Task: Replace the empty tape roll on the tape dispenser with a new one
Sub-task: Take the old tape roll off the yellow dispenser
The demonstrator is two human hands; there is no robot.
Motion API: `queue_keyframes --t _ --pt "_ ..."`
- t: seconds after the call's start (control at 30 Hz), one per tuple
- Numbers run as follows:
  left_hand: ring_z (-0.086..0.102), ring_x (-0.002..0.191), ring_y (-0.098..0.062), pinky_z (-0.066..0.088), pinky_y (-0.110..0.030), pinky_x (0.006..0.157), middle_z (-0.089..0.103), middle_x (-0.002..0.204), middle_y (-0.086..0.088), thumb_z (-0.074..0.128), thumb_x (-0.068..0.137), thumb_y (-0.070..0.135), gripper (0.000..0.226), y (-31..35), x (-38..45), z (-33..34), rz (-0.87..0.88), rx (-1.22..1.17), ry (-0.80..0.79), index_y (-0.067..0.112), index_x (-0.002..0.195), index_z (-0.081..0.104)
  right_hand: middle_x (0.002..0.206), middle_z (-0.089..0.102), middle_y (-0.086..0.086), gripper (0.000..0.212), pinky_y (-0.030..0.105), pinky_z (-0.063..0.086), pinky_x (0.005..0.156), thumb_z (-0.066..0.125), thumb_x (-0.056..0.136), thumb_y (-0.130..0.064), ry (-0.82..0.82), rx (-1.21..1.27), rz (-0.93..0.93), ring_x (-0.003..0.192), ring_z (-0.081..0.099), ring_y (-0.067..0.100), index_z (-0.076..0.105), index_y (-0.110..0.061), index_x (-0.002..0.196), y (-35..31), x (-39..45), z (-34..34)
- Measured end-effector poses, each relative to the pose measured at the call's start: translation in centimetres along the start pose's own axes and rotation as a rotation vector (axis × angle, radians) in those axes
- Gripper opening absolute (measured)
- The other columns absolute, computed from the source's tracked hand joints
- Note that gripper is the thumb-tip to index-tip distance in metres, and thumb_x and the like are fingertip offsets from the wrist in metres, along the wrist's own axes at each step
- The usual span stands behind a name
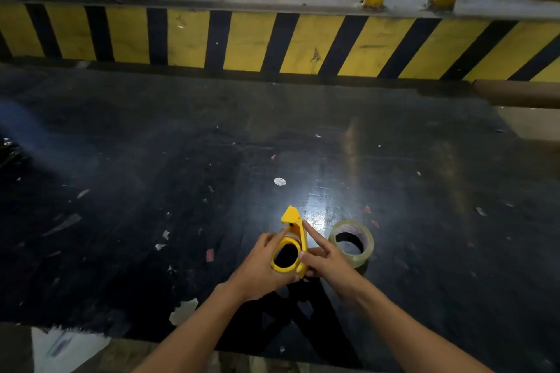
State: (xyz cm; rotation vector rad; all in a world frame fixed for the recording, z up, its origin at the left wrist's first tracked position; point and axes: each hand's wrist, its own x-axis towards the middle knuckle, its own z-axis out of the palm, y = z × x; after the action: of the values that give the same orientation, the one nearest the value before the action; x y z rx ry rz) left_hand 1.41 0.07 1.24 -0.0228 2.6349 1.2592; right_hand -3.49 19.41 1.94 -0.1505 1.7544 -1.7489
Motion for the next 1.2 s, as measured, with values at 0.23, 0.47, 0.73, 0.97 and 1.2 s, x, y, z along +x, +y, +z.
queue_keyframes --t 0.23,0.47,0.73,0.97,1.2 --pt "0.046 0.133 -0.007 0.043 -0.024 0.109 0.036 0.148 0.009 0.079 0.078 0.054 0.102 1.0 -1.0 0.0 0.073 0.007 -0.02 0.031 0.16 0.024 0.066 0.065 -0.013 0.069 0.026 0.05 0.065 0.055 0.096 -0.001 -0.024 0.027 -0.03 0.062 0.059 0.008 0.038 -0.044 0.147 -0.1 -1.5 -0.4" --pt "0.049 0.134 -0.007 0.046 -0.03 0.112 0.041 0.145 0.01 0.081 0.072 0.058 0.101 1.0 -1.2 -0.4 0.133 0.001 -0.013 0.032 0.157 0.031 0.076 0.066 -0.007 0.067 0.03 0.053 0.076 0.061 0.095 -0.008 -0.028 0.012 -0.047 0.072 0.062 0.011 0.045 -0.059 0.136 0.1 -2.3 -0.9" --pt "0.05 0.133 -0.004 0.046 -0.03 0.113 0.044 0.145 0.011 0.085 0.074 0.04 0.096 1.2 -1.9 -0.8 0.171 -0.055 -0.024 0.032 0.156 0.035 0.089 0.066 -0.002 0.065 0.049 0.055 0.094 0.066 0.093 -0.011 -0.062 0.042 -0.003 0.09 0.065 0.023 0.048 -0.053 0.138 -0.3 -3.0 -1.4" --pt "0.053 0.13 -0.002 0.049 -0.035 0.111 0.049 0.142 0.011 0.085 0.071 0.042 0.092 1.3 -1.8 -1.2 0.203 -0.102 0.029 0.039 0.151 0.04 0.074 0.064 -0.004 0.063 0.035 0.055 0.077 0.062 0.095 -0.008 -0.042 0.072 -0.027 0.076 0.061 0.018 0.05 -0.052 0.137 -0.4 -3.1 -1.8" --pt "0.047 0.128 0.011 0.042 -0.009 0.106 0.044 0.141 0.005 0.078 0.072 0.05 0.097 2.3 -2.0 0.3 0.229 -0.099 0.221 0.028 0.155 0.034 0.092 0.057 0.025 0.062 0.042 0.051 0.077 0.063 0.094 -0.012 0.103 0.058 -0.048 0.082 0.053 0.026 0.047 -0.047 0.142 0.0 -2.6 -2.0"
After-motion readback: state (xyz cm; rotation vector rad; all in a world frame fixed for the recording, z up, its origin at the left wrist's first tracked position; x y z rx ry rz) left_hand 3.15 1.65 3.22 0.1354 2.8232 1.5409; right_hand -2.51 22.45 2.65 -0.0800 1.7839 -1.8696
